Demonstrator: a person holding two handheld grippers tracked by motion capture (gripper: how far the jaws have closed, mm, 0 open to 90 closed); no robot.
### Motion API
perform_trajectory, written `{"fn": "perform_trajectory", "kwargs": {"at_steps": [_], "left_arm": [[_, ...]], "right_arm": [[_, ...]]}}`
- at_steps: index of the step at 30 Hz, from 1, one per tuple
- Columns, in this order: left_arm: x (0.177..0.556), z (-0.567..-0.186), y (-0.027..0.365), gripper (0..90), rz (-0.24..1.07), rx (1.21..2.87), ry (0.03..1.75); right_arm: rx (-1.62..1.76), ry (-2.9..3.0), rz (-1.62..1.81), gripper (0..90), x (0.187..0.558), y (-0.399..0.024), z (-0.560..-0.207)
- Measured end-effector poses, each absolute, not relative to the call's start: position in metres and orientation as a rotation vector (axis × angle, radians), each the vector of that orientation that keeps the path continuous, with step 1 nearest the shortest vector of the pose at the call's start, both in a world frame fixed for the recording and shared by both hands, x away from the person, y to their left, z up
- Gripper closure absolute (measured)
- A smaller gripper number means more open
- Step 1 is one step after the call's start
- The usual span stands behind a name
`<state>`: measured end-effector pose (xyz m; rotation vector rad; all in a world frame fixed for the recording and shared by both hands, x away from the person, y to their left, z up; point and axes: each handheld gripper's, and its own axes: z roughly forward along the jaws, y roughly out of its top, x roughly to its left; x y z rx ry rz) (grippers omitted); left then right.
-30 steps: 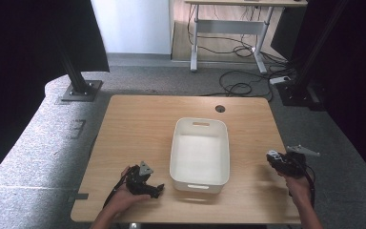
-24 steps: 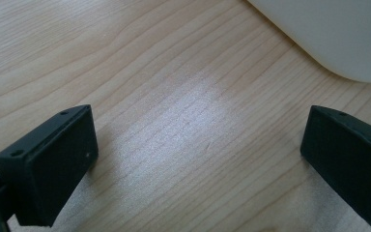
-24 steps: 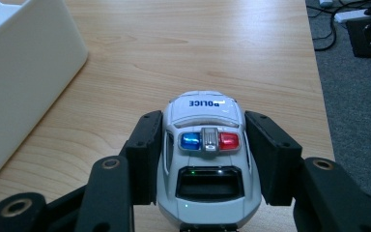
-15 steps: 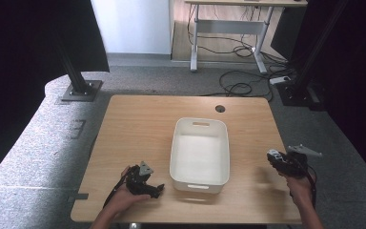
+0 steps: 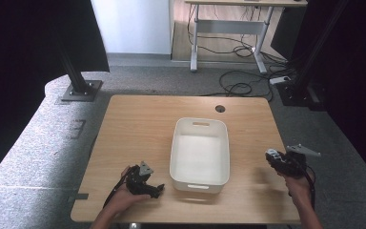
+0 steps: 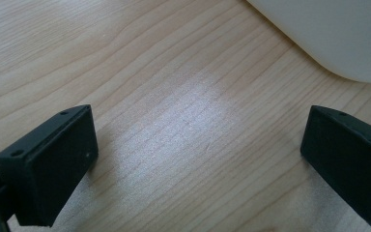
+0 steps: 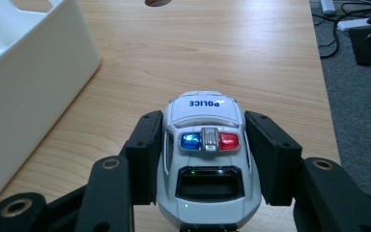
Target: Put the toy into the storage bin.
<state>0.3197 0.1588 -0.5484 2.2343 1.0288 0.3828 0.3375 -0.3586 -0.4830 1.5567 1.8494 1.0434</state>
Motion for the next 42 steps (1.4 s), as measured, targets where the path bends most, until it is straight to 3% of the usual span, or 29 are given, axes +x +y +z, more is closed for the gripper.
{"fn": "perform_trajectory", "kwargs": {"at_steps": [42], "left_arm": [[0.320, -0.548, 0.158, 0.0, 0.381, 2.236, 1.024]], "right_arm": [[1.420, 1.935, 1.099, 50.3, 0.333, -0.308, -0.465]]}}
